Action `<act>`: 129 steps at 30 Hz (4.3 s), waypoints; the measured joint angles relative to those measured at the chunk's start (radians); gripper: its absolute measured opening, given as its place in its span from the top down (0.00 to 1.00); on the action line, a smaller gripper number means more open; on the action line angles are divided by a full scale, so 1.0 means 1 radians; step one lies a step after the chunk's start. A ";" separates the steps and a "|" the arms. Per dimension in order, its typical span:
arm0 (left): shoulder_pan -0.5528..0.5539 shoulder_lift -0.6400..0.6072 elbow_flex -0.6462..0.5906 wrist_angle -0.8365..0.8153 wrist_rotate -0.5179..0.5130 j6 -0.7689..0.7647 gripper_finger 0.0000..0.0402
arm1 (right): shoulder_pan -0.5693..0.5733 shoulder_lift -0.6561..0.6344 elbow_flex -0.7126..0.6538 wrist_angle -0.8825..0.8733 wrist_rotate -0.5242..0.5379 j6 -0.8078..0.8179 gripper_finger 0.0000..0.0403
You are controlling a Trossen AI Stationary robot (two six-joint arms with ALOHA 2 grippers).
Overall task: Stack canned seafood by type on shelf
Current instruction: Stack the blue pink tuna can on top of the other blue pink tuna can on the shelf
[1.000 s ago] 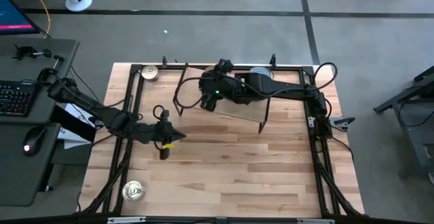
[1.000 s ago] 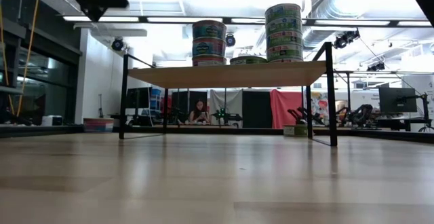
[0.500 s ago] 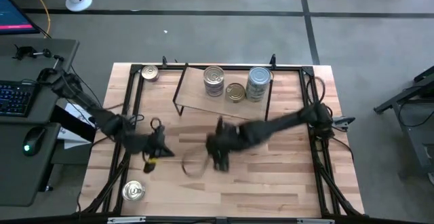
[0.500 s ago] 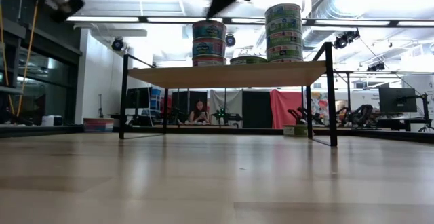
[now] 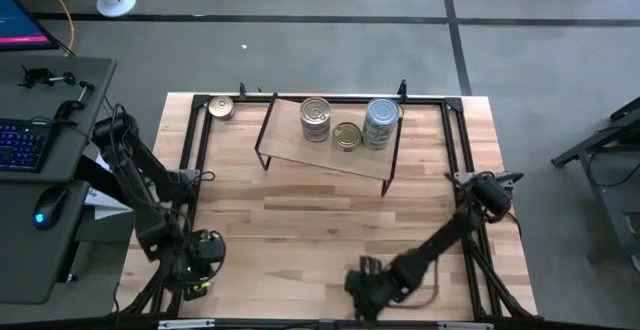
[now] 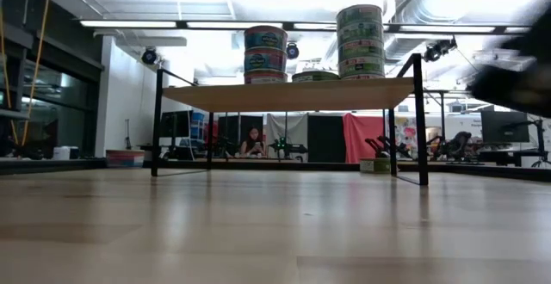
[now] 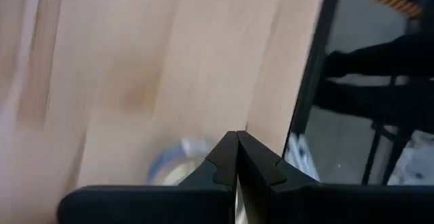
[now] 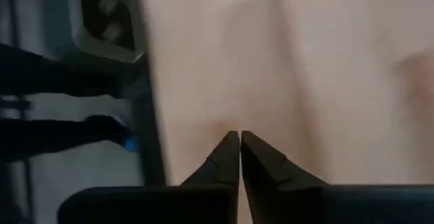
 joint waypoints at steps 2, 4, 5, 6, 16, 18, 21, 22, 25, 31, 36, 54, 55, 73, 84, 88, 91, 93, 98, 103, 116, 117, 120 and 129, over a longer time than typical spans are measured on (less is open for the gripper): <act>-0.027 0.020 0.006 -0.012 0.055 -0.089 1.00 | 0.041 0.000 -0.040 0.083 0.030 0.056 0.99; -0.047 0.042 0.006 -0.006 0.134 -0.160 1.00 | 0.078 0.000 -0.068 0.141 0.094 0.106 0.98; -0.055 0.053 0.006 -0.008 0.164 -0.192 1.00 | 0.096 0.000 -0.077 0.161 0.127 0.121 0.98; -0.061 0.061 0.006 -0.012 0.178 -0.220 1.00 | 0.110 0.000 -0.084 0.173 0.159 0.133 0.99; -0.056 0.180 0.006 -0.063 0.257 -0.282 1.00 | 0.150 0.000 -0.060 0.169 0.259 0.044 1.00; -0.046 0.199 0.009 -0.052 0.267 -0.284 1.00 | 0.149 0.000 -0.049 0.144 0.260 0.016 1.00; -0.019 0.225 0.012 -0.039 0.271 -0.281 1.00 | 0.148 -0.012 -0.040 0.105 0.263 -0.010 1.00; -0.006 0.232 0.012 -0.033 0.267 -0.275 1.00 | 0.147 -0.024 -0.040 0.089 0.272 -0.015 1.00; 0.050 0.243 0.012 0.025 0.151 -0.225 1.00 | 0.138 -0.079 -0.039 0.012 0.339 -0.036 1.00; 0.226 0.286 0.009 0.208 -0.082 0.010 1.00 | 0.062 -0.177 -0.039 -0.147 0.423 -0.012 1.00; 0.400 0.383 0.009 0.467 -0.136 0.227 1.00 | -0.015 -0.186 -0.039 -0.128 0.415 -0.059 1.00; 0.514 0.443 0.218 0.356 -0.189 0.836 1.00 | -0.173 -0.014 -0.040 0.097 0.012 -0.748 1.00; 0.504 0.442 0.220 0.341 -0.218 0.836 1.00 | -0.180 -0.006 -0.041 0.092 0.018 -0.750 1.00; 0.458 0.547 0.225 0.402 -0.289 0.802 1.00 | -0.314 0.023 -0.040 0.121 -0.013 -0.840 1.00; 0.458 0.546 0.224 0.386 -0.299 0.836 1.00 | -0.280 -0.021 -0.041 0.162 0.009 -0.884 1.00; 0.457 0.543 0.223 0.381 -0.301 0.846 1.00 | -0.266 -0.026 -0.041 0.228 0.006 -0.882 1.00; 0.457 0.544 0.223 0.379 -0.306 0.846 1.00 | -0.256 -0.027 -0.041 0.296 0.008 -0.884 1.00; 0.458 0.549 0.220 0.375 -0.296 0.845 1.00 | -0.256 -0.028 -0.040 0.340 0.031 -0.882 1.00; 0.458 0.548 0.220 0.366 -0.302 0.845 1.00 | -0.267 -0.028 -0.040 0.397 0.066 -0.880 1.00; 0.459 0.546 0.220 0.340 -0.307 0.847 1.00 | -0.270 -0.029 -0.040 0.397 0.097 -0.891 1.00; 0.410 0.352 0.202 -0.044 -0.458 0.635 1.00 | -0.282 -0.097 -0.038 0.417 0.097 -0.935 1.00; 0.393 0.327 0.184 -0.050 -0.477 0.580 1.00 | -0.284 -0.098 -0.029 0.413 0.081 -0.937 1.00; 0.325 0.265 0.128 -0.050 -0.536 0.360 1.00 | -0.294 -0.098 0.033 0.374 0.031 -0.969 1.00; 0.152 0.234 0.051 -0.006 -0.574 -0.051 1.00 | -0.363 -0.083 0.298 0.064 -0.055 -1.134 0.77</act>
